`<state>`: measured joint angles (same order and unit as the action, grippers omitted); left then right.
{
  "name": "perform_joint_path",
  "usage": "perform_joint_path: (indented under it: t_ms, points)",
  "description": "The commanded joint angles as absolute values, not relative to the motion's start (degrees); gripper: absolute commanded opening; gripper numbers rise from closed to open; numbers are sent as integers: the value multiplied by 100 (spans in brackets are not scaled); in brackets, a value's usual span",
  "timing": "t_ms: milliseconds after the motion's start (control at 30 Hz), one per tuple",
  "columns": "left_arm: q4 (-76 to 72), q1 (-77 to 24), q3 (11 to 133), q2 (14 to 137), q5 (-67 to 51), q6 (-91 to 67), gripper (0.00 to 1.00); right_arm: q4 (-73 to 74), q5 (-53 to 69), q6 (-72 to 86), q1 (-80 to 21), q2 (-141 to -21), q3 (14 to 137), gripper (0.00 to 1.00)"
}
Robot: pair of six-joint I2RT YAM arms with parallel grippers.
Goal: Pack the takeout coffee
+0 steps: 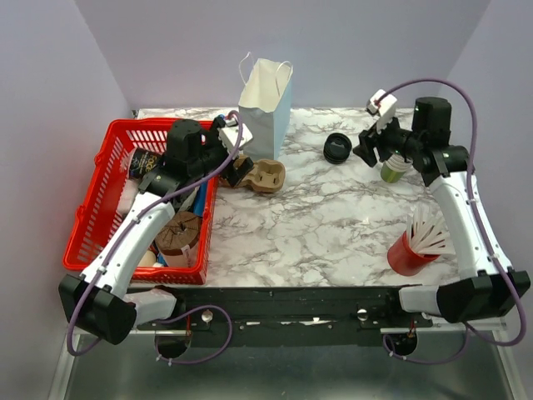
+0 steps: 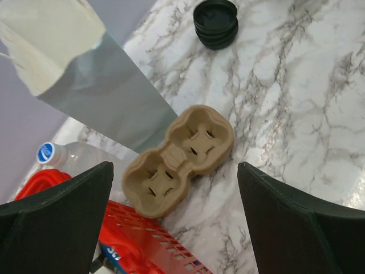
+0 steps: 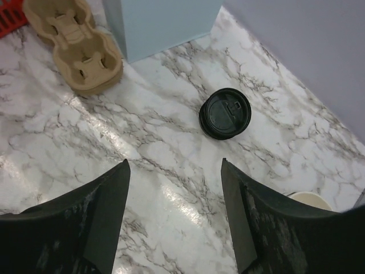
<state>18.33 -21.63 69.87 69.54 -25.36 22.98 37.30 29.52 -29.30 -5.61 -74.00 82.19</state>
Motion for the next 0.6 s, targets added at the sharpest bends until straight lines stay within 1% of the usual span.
perform_joint_path:
  t_ms: [0,67,167,300,333,567]
  points:
    - [2250,-2268,6803,6864,-2795,2804,97,3973,1673,-2910,-642,-8040,8769,63]
    - [2224,-2294,6768,6847,-2769,2821,97,3999,1163,-2795,-607,-8427,8999,59]
    - [2224,-2303,6724,6847,-2760,2839,97,4139,837,-2742,-528,-8884,9447,53]
    - [2197,-2312,6653,6812,-2760,2874,97,4902,607,-2602,-291,-9622,10238,47]
    - [2189,-2312,6636,6820,-2742,2865,97,4991,554,-2549,-247,-9728,10492,47]
    - [2136,-2320,6495,6794,-2725,2804,97,5510,185,-2549,-26,-10371,10942,47]
